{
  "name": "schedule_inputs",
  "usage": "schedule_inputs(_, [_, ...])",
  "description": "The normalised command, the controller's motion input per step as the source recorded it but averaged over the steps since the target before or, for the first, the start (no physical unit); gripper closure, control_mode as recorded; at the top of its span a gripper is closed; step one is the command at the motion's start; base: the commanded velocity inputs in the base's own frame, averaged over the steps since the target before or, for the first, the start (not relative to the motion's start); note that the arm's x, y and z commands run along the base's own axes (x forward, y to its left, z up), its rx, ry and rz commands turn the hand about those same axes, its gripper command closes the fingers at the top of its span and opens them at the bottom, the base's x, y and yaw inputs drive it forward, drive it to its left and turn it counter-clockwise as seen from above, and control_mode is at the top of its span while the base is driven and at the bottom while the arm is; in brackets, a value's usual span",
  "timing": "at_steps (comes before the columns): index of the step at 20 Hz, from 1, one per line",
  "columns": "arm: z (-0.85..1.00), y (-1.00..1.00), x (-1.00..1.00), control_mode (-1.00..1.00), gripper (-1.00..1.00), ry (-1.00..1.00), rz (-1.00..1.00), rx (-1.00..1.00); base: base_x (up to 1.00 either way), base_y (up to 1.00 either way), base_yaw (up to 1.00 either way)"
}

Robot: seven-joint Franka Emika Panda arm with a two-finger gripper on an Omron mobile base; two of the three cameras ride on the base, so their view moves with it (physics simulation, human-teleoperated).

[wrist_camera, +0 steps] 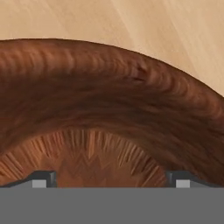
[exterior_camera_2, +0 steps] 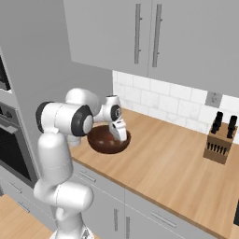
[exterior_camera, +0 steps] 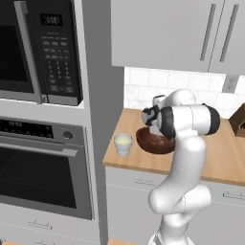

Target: Grab a lemon wedge from the fridge and one ice cube from the ice bowl, and put them in the glass of lemonade.

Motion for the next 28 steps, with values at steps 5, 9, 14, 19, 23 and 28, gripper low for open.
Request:
schedule_inputs(5, [-0.14,-0.22,0.0,-1.0,-1.0,0.0,-0.09,-0.01,0.0,0.0,0.0])
schedule_inputs(9, [-0.01,0.13,-0.05,-1.0,-1.0,-0.03,-0.1,-0.03,0.0,0.0,0.0])
schedule_inputs(14, [0.23,0.13,-0.18,-1.0,-1.0,-0.18,-0.09,-0.01,0.0,0.0,0.0])
schedule_inputs(19, [0.18,0.04,-0.35,-1.0,-1.0,-0.17,-0.03,-0.01,0.0,0.0,0.0])
schedule_inputs(23, [0.0,0.36,-0.29,-1.0,-1.0,0.0,0.0,-0.05,0.0,0.0,0.0])
schedule_inputs(28, [0.0,0.25,0.05,-1.0,-1.0,0.0,0.0,-0.01,0.0,0.0,0.0])
